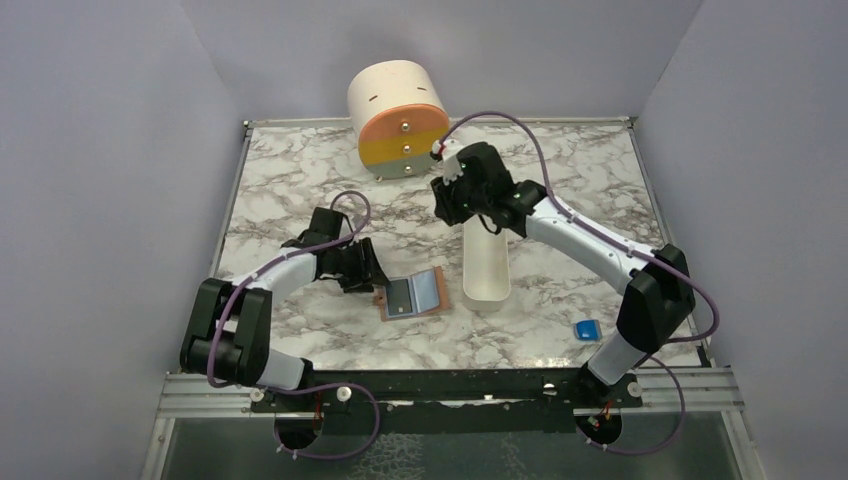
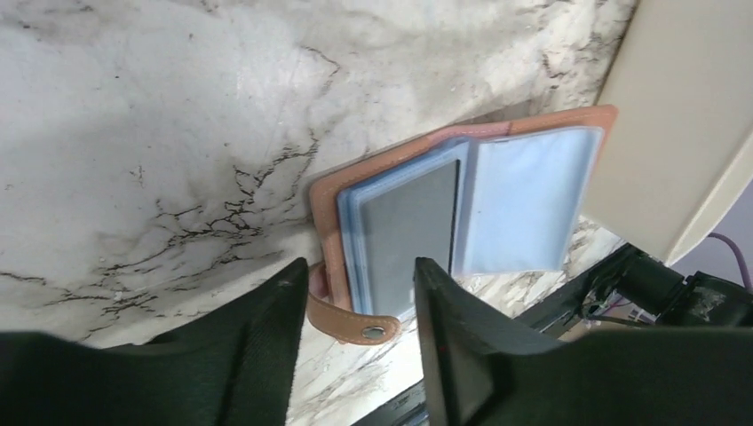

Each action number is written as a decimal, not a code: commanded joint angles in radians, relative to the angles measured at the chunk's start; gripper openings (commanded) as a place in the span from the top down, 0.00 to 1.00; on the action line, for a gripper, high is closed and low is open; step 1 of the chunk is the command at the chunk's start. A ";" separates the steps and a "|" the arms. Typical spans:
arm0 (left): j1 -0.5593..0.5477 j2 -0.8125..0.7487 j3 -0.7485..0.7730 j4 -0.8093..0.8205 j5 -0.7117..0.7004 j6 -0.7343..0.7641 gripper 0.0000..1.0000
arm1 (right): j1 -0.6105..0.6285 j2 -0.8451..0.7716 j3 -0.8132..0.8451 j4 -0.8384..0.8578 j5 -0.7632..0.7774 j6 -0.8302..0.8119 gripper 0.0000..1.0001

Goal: Put the credit cards into the card holder
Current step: Pick up the credit card from the storage box.

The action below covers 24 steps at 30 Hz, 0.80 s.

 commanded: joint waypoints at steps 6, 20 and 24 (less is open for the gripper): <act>-0.003 -0.145 0.055 -0.050 -0.024 0.046 0.03 | -0.191 -0.048 -0.010 0.063 0.053 -0.344 0.70; -0.003 -0.243 0.046 -0.063 -0.074 0.086 0.01 | -0.265 0.110 -0.062 0.143 0.011 -0.669 0.68; -0.003 -0.241 0.052 -0.068 -0.078 0.092 0.01 | -0.264 0.137 -0.107 0.224 -0.011 -0.726 0.67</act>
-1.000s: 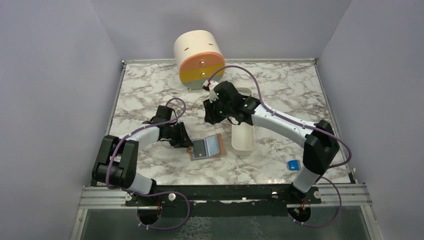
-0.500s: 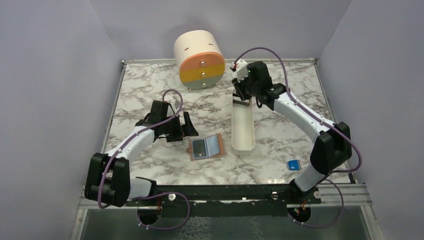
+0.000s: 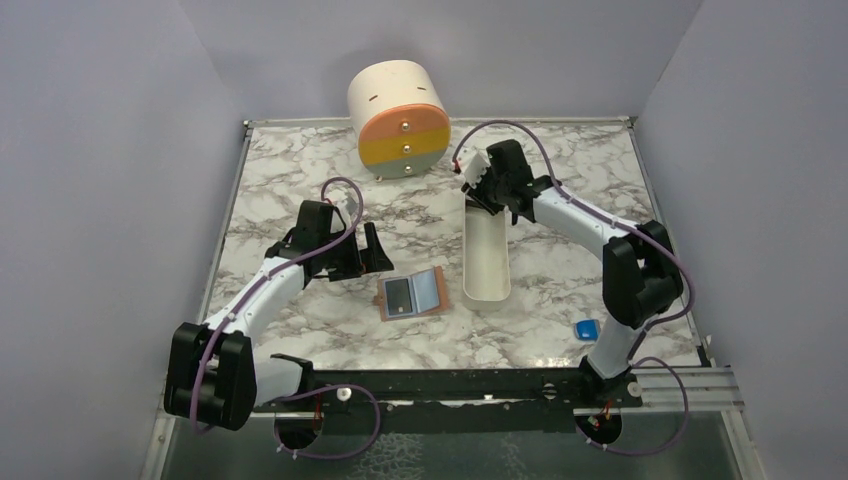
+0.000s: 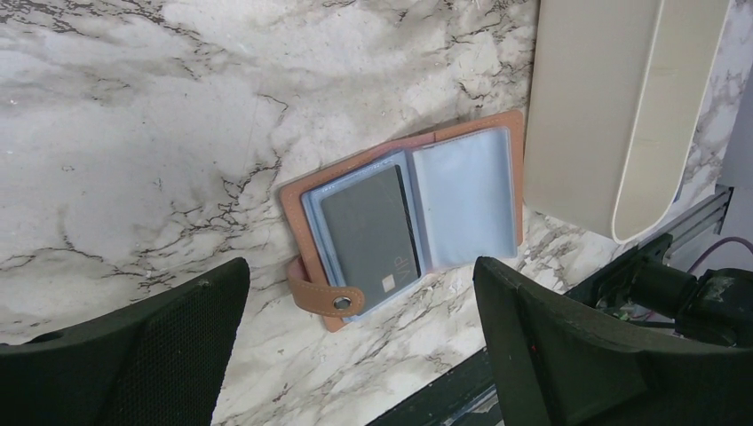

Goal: Put the credit cards into the card holder
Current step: Pick up the credit card from the storage box.

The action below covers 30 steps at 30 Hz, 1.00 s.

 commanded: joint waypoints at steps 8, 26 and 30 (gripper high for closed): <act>-0.002 -0.003 0.025 -0.020 -0.036 0.032 0.01 | 0.000 0.091 -0.045 0.193 -0.011 -0.155 0.65; 0.003 0.043 0.027 -0.022 -0.020 0.036 0.01 | -0.002 0.186 -0.068 0.370 0.124 -0.226 0.74; 0.005 0.043 0.029 -0.023 -0.023 0.035 0.01 | -0.003 0.186 -0.053 0.372 0.131 -0.223 0.80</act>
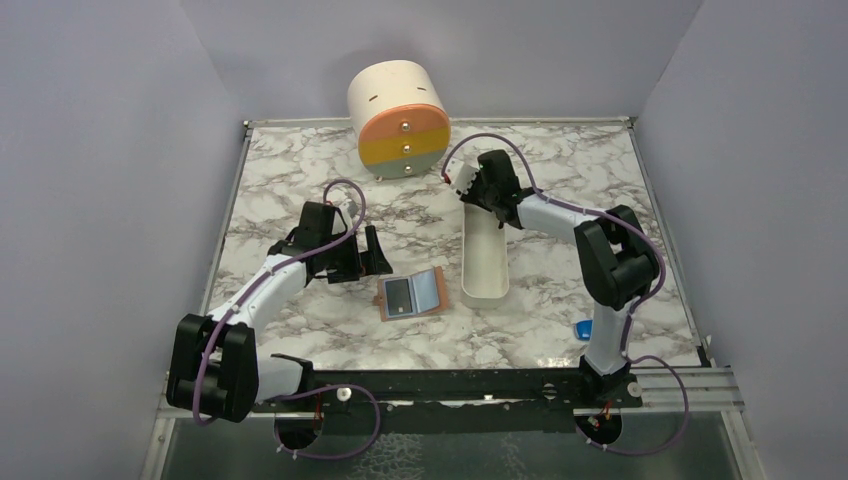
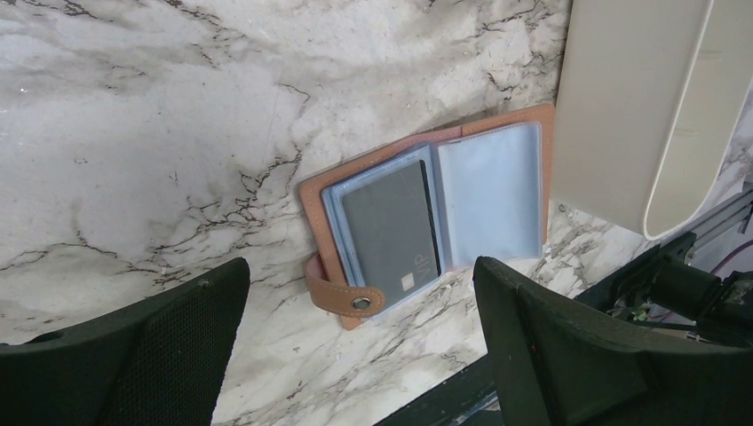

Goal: Put the credit cards into the card holder
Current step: Pick up the credit card from the storage box.

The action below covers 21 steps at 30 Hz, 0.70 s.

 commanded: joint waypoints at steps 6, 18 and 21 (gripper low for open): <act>0.005 0.007 0.028 -0.011 -0.001 0.009 0.01 | -0.010 0.018 0.031 0.051 0.030 -0.005 0.82; 0.004 0.009 0.025 -0.010 0.010 0.009 0.01 | -0.013 -0.031 0.018 0.014 0.054 -0.006 0.91; 0.005 0.010 0.023 -0.010 0.011 0.007 0.01 | -0.013 -0.048 0.010 0.024 0.055 -0.007 0.92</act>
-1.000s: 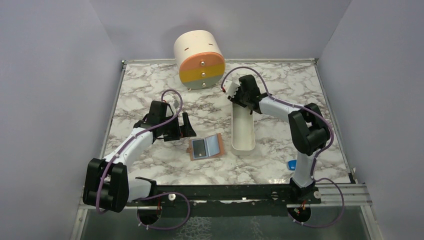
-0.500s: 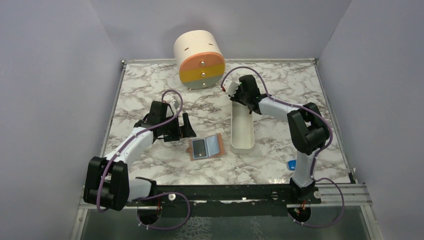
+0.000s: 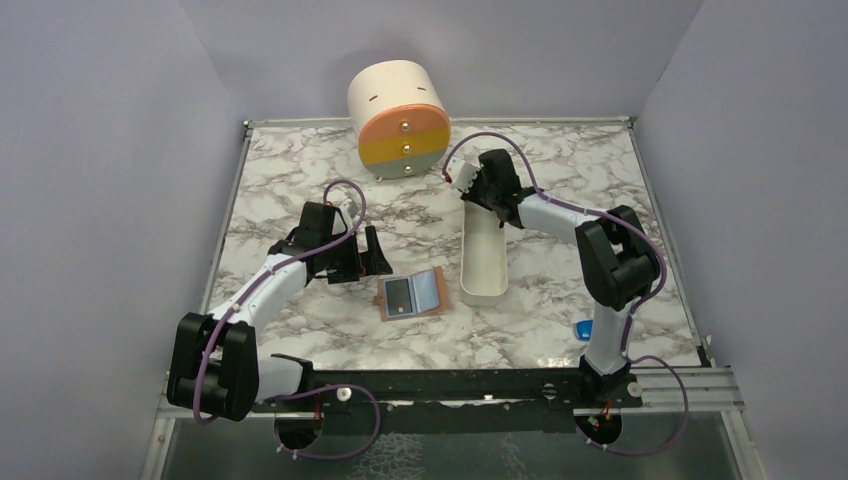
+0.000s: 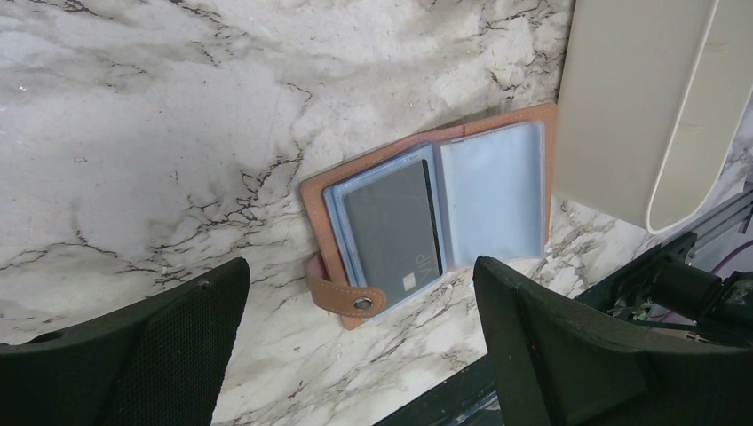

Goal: Put the credit cards into the card holder
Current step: Pick up the credit card from the storage box.

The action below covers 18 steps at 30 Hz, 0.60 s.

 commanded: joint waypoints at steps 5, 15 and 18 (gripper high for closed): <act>0.004 -0.004 0.019 -0.007 0.017 0.007 0.01 | -0.009 -0.051 0.025 0.003 0.069 -0.013 0.92; 0.004 -0.006 0.017 -0.008 0.025 0.010 0.01 | -0.013 -0.056 0.024 -0.002 0.047 -0.020 0.92; 0.004 -0.007 0.017 -0.007 0.023 0.010 0.01 | -0.015 -0.050 0.028 0.006 0.055 -0.020 0.93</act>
